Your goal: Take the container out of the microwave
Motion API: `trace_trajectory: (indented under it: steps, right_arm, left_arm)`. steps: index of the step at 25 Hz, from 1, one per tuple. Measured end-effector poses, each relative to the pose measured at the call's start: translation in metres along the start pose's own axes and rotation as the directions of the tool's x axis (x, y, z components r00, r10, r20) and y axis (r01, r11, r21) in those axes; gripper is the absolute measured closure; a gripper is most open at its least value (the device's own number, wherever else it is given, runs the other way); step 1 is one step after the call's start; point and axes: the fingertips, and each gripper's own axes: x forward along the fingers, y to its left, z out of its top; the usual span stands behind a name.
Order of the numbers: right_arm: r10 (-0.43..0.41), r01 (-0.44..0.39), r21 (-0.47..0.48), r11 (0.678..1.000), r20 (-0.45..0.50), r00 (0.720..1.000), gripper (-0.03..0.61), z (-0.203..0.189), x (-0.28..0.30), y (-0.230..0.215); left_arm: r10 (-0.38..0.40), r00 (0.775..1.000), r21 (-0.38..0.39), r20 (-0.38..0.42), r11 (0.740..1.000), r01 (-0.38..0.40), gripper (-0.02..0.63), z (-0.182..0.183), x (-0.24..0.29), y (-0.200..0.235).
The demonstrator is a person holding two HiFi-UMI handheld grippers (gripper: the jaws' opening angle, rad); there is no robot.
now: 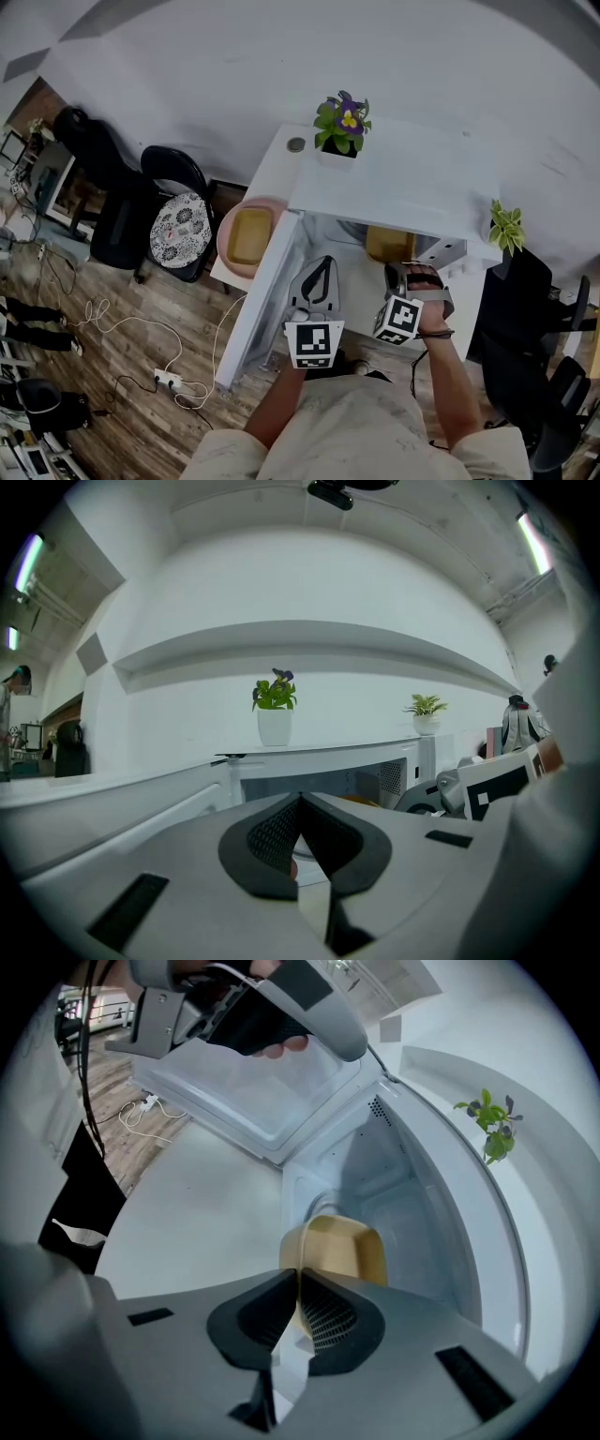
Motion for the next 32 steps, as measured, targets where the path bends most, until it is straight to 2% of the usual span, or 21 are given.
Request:
trace_trajectory:
  steps: [27, 32]
  right_arm:
    - [0.013, -0.009, -0.05, 0.999, 0.083, 0.996, 0.545, -0.006, -0.062, 0.053]
    - [0.005, 0.0, -0.048, 0.999, 0.093, 0.996, 0.546, -0.01, -0.073, 0.064]
  left_arm:
    - [0.094, 0.996, 0.017, 0.012, 0.995, -0.094, 0.607, -0.005, -0.076, -0.041]
    - [0.087, 0.996, 0.017, 0.003, 0.996, -0.087, 0.607, -0.01, -0.087, -0.054]
